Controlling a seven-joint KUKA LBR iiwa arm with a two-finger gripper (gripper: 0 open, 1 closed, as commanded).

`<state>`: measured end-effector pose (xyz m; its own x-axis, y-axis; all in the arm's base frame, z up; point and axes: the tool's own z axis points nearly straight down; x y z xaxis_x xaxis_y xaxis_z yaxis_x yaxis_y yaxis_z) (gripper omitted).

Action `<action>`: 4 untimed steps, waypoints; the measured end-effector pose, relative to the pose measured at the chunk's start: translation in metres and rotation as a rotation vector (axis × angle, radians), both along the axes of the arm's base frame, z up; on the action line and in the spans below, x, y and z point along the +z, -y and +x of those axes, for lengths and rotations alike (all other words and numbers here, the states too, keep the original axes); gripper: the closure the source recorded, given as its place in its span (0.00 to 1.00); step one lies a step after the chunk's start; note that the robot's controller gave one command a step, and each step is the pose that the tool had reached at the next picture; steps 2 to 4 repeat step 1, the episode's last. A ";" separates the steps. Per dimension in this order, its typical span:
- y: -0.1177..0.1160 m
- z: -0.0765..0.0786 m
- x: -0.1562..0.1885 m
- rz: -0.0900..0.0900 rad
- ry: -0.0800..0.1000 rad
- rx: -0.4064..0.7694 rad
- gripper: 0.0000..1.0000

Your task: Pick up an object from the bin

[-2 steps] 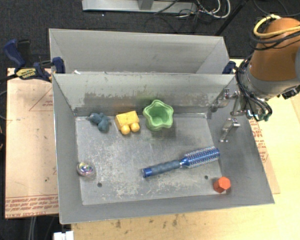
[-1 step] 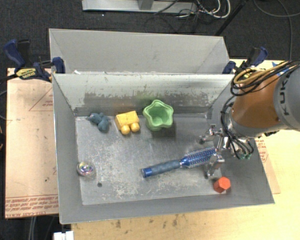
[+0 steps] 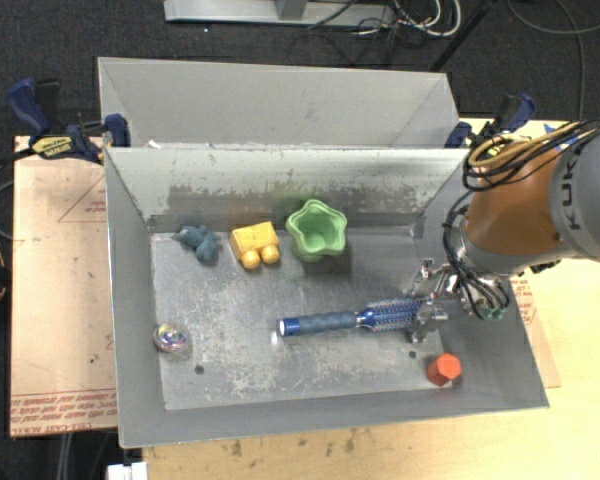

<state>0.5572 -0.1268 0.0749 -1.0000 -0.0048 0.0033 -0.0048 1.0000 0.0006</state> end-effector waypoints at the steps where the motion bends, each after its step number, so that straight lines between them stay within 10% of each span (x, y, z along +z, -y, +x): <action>1: 0.002 0.005 0.136 -0.002 0.013 -0.079 1.00; 4: 0.002 0.005 0.136 -0.002 0.013 -0.079 1.00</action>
Offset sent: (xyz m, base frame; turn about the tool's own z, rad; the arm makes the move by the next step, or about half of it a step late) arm 0.0027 -0.0023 0.1324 0.0789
